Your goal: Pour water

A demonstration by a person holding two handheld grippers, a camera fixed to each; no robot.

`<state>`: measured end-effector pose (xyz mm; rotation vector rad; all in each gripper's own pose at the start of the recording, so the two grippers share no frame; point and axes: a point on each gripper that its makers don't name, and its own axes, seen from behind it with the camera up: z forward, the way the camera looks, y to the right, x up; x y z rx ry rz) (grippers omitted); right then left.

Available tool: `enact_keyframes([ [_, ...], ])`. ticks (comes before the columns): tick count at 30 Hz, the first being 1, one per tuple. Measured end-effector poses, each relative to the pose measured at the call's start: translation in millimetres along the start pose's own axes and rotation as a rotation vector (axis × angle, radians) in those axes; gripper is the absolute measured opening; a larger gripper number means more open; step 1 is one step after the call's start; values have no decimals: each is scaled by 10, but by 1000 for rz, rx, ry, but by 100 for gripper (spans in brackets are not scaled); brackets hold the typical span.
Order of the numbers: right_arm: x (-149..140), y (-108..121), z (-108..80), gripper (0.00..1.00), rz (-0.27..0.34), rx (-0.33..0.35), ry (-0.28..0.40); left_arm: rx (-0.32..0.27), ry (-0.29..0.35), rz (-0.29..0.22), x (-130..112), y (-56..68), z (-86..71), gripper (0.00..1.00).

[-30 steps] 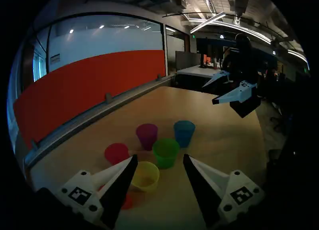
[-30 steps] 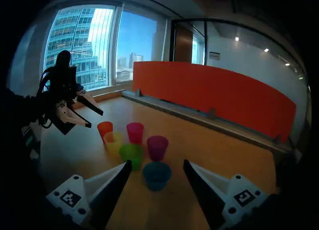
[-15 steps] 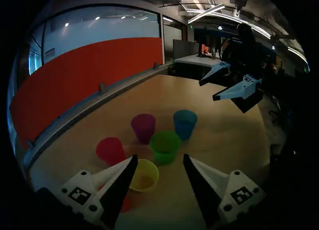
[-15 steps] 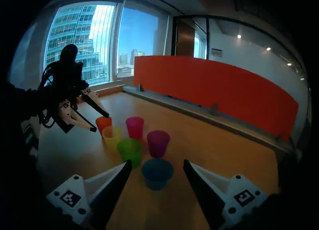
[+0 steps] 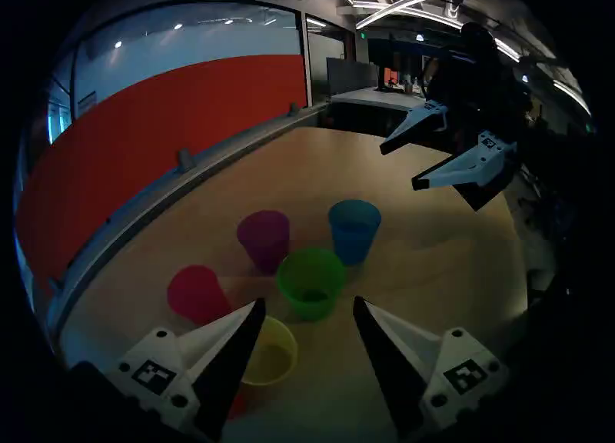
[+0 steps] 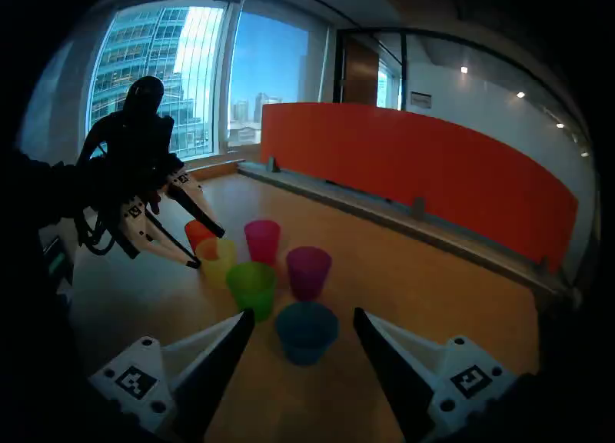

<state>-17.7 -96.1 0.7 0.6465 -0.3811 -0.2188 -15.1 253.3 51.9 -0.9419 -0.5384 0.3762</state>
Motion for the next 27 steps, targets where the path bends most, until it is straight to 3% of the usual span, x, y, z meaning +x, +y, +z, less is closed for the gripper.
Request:
enact_keyframes([
  [15, -53, 41, 8, 100, 2, -8, -14, -11, -74, -16, -103, 8, 334, 85],
  [27, -83, 72, 38, 100, 9, -11, -21, -8, -108, -18, -142, 23, 509, 84],
])
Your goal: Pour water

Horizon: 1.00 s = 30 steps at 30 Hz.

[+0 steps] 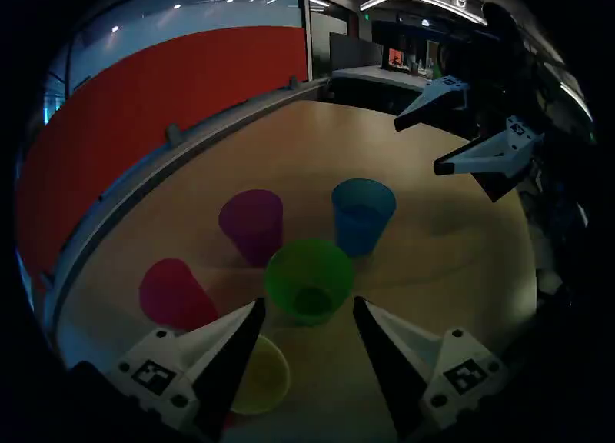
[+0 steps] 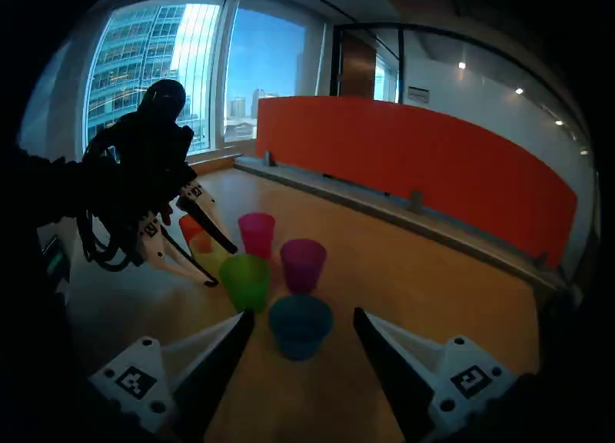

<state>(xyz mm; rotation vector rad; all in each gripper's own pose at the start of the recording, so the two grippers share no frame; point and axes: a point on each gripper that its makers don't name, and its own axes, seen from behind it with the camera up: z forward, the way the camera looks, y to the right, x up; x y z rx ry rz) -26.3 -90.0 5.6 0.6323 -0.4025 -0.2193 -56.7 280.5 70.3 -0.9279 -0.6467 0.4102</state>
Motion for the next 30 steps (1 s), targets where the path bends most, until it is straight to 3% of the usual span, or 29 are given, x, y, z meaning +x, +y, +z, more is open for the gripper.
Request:
enact_keyframes([
  [9, -34, 9, 13, 100, 5, 2, -6, 14, -21, 8, -9, -6, 134, 84],
  [30, -115, 58, 50, 100, 17, 3, -17, 26, -17, -46, -21, -22, 363, 85],
])
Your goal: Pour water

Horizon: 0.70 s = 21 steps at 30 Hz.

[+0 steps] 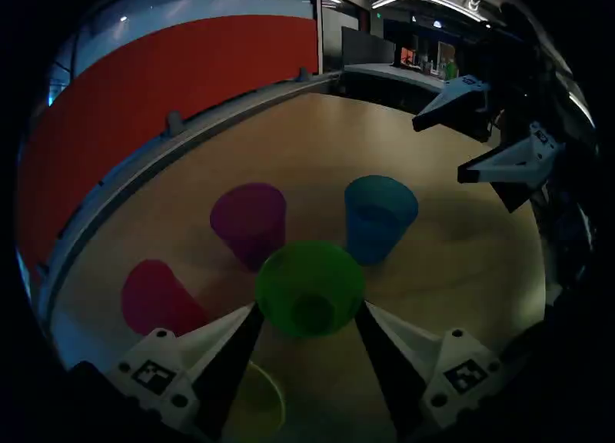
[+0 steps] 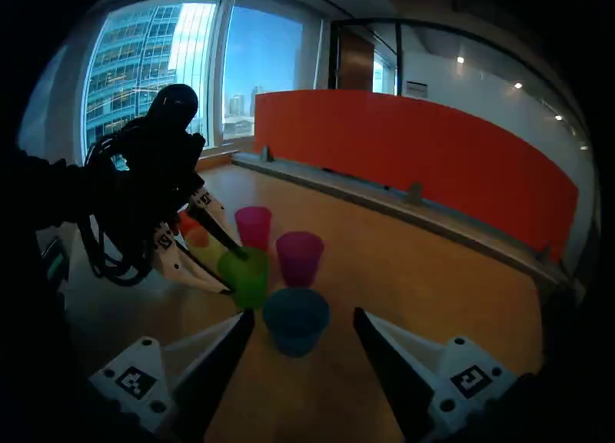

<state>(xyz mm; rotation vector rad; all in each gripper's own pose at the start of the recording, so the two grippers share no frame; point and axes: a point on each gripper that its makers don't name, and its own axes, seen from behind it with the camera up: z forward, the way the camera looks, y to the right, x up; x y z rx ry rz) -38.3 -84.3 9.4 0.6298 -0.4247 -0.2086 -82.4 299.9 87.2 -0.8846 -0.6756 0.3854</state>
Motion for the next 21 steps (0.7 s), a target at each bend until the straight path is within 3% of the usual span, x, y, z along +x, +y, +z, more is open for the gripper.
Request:
enact_keyframes([
  [21, -56, 53, 39, 100, 7, -5, -13, 20, 12, -32, -9, -56, 119, 84],
])
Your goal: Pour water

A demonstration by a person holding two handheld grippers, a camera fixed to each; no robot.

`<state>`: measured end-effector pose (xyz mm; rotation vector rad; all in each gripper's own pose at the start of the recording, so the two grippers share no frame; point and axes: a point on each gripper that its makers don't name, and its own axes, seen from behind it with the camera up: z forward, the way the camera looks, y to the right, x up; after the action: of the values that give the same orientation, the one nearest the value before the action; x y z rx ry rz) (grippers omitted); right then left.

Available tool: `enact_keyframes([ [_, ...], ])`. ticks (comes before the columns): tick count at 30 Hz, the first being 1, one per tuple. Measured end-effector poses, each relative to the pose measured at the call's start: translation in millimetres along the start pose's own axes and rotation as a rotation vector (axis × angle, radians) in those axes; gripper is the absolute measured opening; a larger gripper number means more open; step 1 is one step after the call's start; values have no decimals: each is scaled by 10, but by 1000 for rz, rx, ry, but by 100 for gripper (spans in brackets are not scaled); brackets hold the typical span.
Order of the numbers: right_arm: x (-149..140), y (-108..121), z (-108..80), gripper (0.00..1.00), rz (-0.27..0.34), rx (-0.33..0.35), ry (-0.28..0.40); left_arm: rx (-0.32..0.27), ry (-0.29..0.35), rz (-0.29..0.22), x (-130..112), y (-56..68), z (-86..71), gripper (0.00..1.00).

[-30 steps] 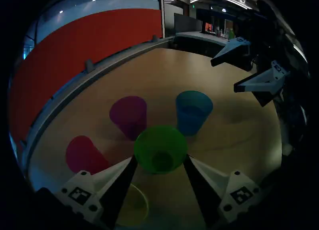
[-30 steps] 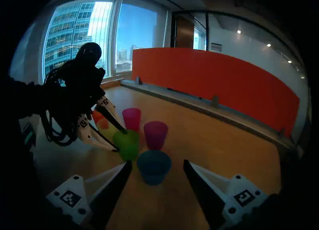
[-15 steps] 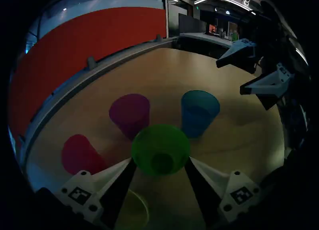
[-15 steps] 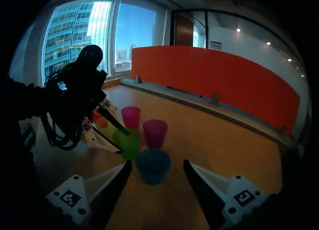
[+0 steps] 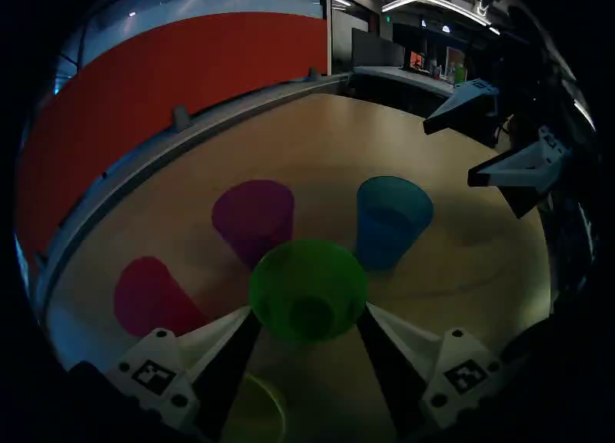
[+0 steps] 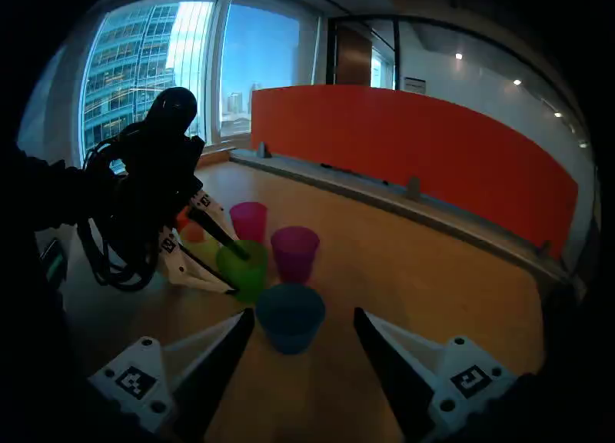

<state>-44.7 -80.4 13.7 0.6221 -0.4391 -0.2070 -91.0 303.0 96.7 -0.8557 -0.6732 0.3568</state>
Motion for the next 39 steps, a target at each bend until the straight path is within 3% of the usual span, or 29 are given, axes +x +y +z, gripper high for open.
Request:
enact_keyframes([
  [12, 15, -8, 11, 100, -3, 2, 1, -31, 30, 0, 18, 96, -31, 82],
  [21, 21, 5, -13, 100, -5, -3, 0, -31, 53, 2, 94, 100, -109, 82],
  [39, -41, -16, 26, 100, -12, -1, -8, -7, 110, 12, 144, 108, -416, 82],
])
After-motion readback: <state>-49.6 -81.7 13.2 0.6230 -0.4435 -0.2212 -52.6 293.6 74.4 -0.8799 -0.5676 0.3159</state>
